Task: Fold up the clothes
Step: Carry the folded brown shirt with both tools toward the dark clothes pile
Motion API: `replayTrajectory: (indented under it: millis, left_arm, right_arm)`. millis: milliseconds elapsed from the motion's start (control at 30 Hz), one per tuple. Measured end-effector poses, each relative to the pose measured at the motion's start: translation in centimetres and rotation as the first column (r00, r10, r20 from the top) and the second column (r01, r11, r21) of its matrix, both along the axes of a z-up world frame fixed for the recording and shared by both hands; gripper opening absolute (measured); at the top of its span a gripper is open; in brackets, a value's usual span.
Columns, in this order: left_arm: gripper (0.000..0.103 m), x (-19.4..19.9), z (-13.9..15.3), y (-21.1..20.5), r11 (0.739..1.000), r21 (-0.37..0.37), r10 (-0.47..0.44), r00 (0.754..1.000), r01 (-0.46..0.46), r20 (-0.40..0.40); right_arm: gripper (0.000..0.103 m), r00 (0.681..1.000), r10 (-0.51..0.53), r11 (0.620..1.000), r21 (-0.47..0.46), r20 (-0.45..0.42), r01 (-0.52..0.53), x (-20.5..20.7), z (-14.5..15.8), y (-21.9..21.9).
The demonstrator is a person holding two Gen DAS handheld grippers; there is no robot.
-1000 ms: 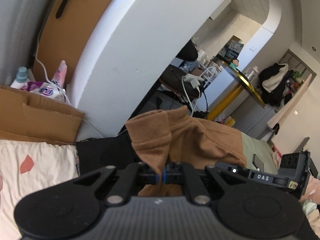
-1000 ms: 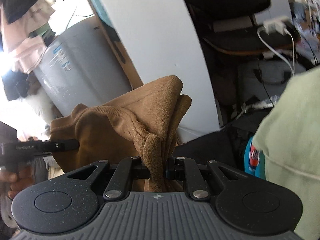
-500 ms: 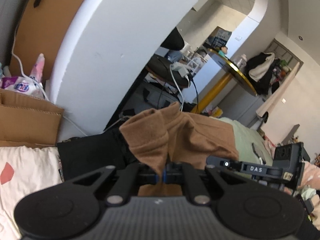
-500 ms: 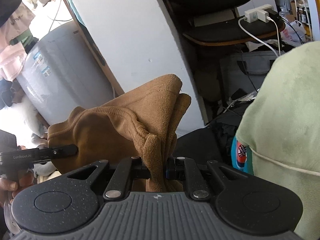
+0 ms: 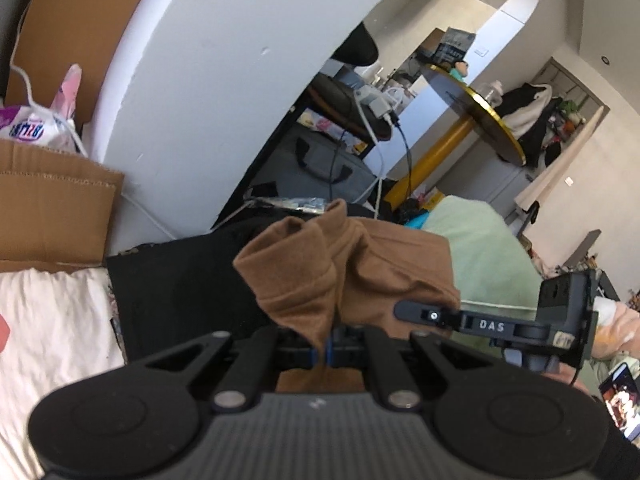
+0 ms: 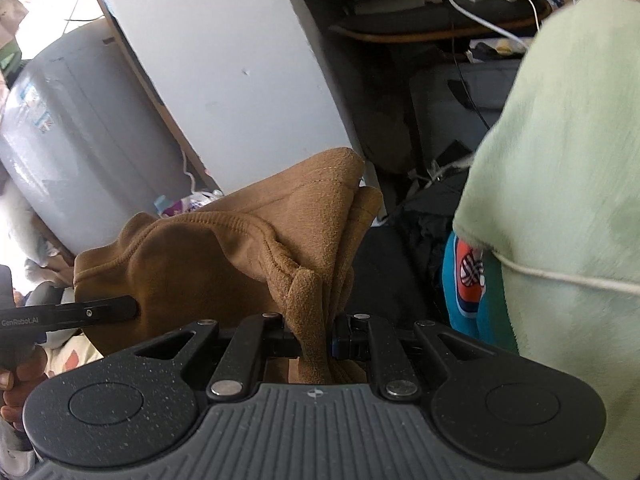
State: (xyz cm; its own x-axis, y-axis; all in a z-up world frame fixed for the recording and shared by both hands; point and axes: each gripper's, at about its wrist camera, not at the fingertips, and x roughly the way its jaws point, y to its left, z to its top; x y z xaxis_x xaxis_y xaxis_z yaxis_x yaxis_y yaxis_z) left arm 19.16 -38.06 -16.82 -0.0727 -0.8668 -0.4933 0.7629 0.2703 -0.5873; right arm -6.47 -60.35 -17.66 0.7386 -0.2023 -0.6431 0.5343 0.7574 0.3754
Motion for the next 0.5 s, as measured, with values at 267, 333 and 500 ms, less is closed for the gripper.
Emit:
replayTrajectory:
  millis: [267,333,500]
  left_arm:
    - [0.004,2.1,-2.9,-1.5,0.999,0.029,0.015,1.000,-0.015,-0.014]
    - [0.004,2.6,-3.4,-1.9,0.999,0.032,0.021,1.000,-0.021,-0.015]
    - [0.004,4.0,-4.3,-2.8,0.998,0.043,0.035,0.999,-0.034,-0.017]
  right_arm:
    - [0.012,0.999,0.005,1.000,-0.022,-0.038,-0.006,2.1,-2.8,-1.1]
    - [0.012,0.999,0.004,1.000,-0.025,-0.041,-0.005,2.5,-3.2,-1.5]
    - [0.012,0.999,-0.001,0.999,-0.036,-0.049,-0.001,3.6,-4.1,-2.9]
